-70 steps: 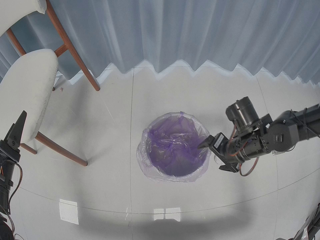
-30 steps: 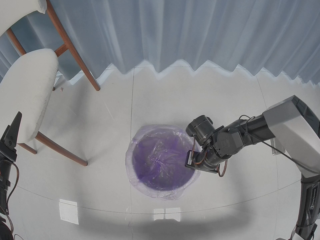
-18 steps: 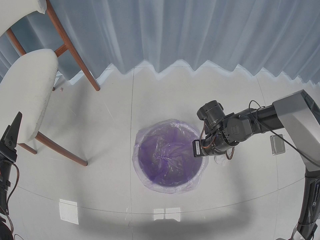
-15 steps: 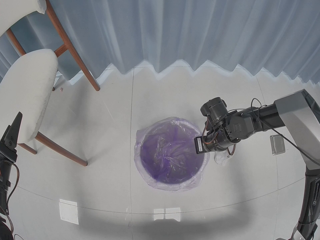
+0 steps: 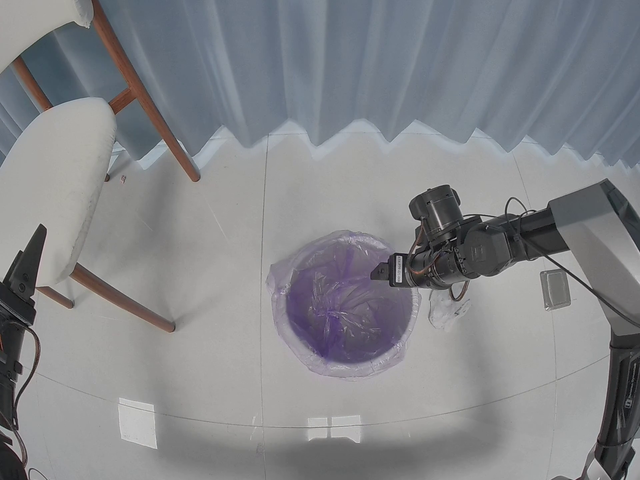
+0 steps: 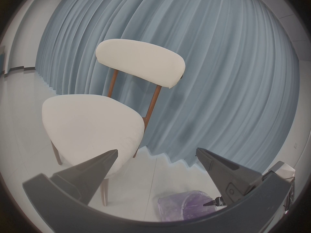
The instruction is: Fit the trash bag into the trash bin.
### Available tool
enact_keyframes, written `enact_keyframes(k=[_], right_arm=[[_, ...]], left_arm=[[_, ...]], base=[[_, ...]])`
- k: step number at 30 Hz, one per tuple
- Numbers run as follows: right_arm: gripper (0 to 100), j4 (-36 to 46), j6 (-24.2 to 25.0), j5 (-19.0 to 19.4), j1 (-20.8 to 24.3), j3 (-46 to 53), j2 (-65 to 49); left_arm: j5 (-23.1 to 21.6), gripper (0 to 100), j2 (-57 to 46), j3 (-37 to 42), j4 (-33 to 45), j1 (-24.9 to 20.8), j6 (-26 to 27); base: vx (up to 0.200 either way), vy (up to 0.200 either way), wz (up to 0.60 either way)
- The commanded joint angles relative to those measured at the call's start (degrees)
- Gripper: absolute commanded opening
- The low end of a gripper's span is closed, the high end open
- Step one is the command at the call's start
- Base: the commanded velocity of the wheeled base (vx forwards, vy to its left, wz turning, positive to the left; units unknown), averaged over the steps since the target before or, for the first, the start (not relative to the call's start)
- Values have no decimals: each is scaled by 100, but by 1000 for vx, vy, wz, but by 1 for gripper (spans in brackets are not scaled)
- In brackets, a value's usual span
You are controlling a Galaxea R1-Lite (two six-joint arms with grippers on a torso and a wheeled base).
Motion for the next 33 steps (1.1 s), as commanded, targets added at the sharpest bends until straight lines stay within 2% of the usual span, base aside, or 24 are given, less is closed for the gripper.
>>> enact_keyframes(k=[1,2,3,4,6,10,14,18,21,23,24,25,27,28,29,33], right_arm=[[100,-29,418,222,-6,123,-532],[100,-29,743,310,21,246,-849],[100,-29,805,319,29,272,-910],[100,-11,1130,381,64,492,-1350],[100,-11,1367,407,126,931,-1939],[100,-20,1376,372,82,2373,-3530],[100,-29,1385,293,-32,3418,-4804],[100,-38,1367,108,-551,4508,-6245],[100,-38,1341,117,-823,4781,-6694],[100,-38,1200,108,-1157,4816,-7186],[100,-38,1156,108,-1263,4798,-7291],[100,-38,1156,108,-1263,4798,-7291],[100,-47,954,117,-1702,4781,-7546],[100,-47,954,117,-1702,4781,-7546],[100,-55,937,117,-1895,4790,-7748],[100,-55,875,117,-1852,4772,-8188]], left_arm=[[-7,100,82,101,-2,-74,-5],[-24,100,161,101,-10,-109,4],[-24,100,179,101,-10,-118,4],[-130,100,258,101,-10,-268,-31],[-262,100,399,101,7,-531,-102],[-341,100,812,92,148,-962,-357],[-578,100,1207,66,552,-1146,-418],[-1325,100,2025,-268,895,-1120,-717],[-1492,100,2464,-540,842,-1103,-972],[-1624,100,3106,-954,825,-1085,-1271],[-1668,0,3273,-1094,825,-1085,-1359],[-1668,0,3273,-1094,825,-1085,-1359],[-1791,0,3835,-1613,807,-1006,-1912],[-1791,0,3835,-1613,807,-1006,-1912],[-1861,0,4196,-2008,772,-953,-2404],[-2204,0,5039,-2623,420,-733,-3099]], base=[[0,0,0],[0,0,0],[0,0,0],[0,0,0],[0,0,0],[0,0,0],[0,0,0],[0,0,0],[0,0,0],[0,0,0],[0,0,0],[0,0,0],[0,0,0],[0,0,0],[0,0,0],[0,0,0]])
